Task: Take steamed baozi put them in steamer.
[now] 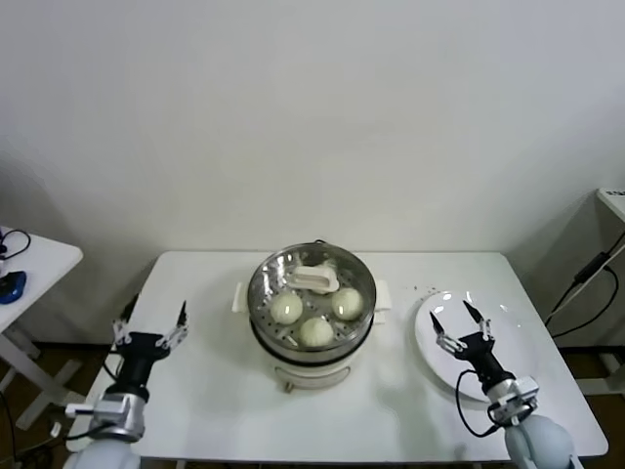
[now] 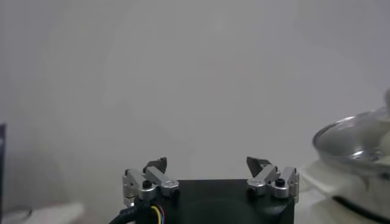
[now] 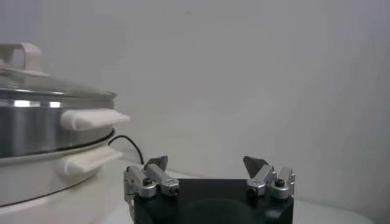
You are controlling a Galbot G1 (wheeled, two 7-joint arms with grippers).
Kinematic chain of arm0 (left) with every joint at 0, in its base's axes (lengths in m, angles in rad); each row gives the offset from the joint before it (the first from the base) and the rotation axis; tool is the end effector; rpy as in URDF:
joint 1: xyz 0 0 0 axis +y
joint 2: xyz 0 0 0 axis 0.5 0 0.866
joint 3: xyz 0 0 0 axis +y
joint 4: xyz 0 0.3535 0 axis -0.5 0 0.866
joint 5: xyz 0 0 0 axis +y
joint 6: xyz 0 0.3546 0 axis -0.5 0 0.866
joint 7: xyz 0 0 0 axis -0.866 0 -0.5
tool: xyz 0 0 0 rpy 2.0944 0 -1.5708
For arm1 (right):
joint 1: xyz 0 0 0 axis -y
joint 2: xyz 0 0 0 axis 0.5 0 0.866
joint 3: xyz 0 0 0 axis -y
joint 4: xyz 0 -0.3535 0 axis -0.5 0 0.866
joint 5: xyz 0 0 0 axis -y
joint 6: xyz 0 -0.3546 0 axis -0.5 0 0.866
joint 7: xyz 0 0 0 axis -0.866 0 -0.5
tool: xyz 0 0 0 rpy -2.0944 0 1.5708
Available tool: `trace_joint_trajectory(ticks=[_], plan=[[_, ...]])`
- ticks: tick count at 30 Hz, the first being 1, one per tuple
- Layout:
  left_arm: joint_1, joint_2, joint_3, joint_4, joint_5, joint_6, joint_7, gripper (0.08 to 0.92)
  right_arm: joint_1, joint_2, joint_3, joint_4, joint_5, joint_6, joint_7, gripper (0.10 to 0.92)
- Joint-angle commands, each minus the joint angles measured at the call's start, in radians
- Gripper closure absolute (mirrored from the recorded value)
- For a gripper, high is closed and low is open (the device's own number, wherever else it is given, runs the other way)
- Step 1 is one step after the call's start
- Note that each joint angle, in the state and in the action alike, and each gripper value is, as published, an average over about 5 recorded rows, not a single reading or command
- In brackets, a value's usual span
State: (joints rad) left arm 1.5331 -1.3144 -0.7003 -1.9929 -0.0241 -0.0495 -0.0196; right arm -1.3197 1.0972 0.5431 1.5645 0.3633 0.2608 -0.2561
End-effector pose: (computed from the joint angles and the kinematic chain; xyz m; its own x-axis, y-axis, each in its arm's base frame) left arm 0.1942 0.1078 -0.3141 -0.9982 -0.0562 -0.0200 -0.0596 0.9583 0.2795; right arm 0.2571 -0.1684 -0.3973 -0.9648 -0.2602 0.0379 -0.2628 0.9591 -0.1053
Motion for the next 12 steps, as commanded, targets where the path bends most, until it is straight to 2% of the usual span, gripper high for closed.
trace_joint_trajectory(ticks=[1, 12], plan=[[0.07, -0.065, -0.098, 0.125, -0.187, -0.187, 0.021, 0.177, -0.04, 0.004, 0.004, 0.025, 0.007, 0.017, -0.002, 0.203], [0.077, -0.08, -0.087, 0.119, -0.128, -0.223, 0.033, 0.177, -0.041, 0.007, -0.001, 0.025, 0.01, 0.032, -0.004, 0.203]])
